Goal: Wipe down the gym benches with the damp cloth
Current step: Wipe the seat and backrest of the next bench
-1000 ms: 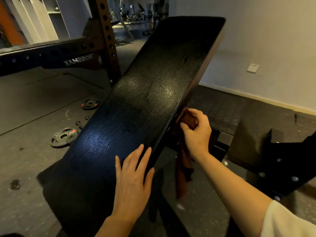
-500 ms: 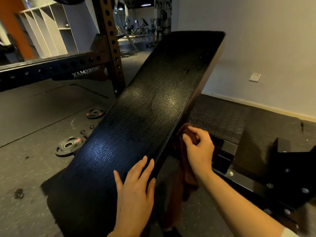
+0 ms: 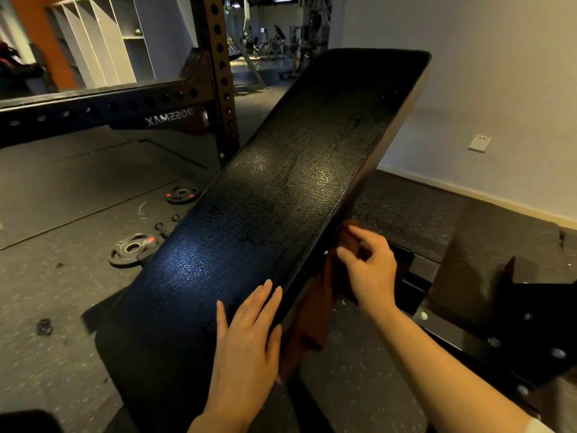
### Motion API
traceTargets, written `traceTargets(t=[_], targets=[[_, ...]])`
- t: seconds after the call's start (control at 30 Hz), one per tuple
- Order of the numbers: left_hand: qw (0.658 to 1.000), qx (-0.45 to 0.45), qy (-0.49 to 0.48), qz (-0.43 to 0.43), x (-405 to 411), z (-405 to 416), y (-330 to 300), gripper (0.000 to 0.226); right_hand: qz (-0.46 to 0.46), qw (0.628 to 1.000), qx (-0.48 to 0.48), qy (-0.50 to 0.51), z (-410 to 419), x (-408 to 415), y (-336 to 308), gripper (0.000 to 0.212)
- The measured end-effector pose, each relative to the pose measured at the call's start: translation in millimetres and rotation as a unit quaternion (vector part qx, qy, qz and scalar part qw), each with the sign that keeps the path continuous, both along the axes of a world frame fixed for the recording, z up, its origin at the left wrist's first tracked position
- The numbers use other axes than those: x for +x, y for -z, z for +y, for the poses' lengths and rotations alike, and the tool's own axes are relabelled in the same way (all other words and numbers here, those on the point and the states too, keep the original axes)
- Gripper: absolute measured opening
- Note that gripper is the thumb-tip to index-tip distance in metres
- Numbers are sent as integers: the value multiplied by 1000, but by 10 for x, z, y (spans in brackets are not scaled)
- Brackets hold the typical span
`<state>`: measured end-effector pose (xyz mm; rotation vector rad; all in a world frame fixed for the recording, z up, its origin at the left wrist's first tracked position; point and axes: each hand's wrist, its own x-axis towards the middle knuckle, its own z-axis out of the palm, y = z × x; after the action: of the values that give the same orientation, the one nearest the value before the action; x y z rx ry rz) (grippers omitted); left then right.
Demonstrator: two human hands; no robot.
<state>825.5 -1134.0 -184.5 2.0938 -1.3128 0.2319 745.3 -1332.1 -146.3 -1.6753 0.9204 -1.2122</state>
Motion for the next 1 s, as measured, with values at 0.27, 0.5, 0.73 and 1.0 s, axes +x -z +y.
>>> traceTargets(t=[0.27, 0.5, 0.73, 1.0], targets=[[998, -46, -18, 26, -49, 82, 69, 56, 16, 993, -66, -91, 452, 4, 211, 40], [996, -48, -59, 45, 3, 335, 149, 52, -22, 997, 19, -70, 525, -124, 395, 48], [993, -2, -82, 81, -35, 439, 157, 58, 1, 998, -24, -58, 664, 121, 335, 28], [990, 28, -84, 106, -96, 655, 218, 63, -11, 996, -71, -57, 766, 24, 356, 32]])
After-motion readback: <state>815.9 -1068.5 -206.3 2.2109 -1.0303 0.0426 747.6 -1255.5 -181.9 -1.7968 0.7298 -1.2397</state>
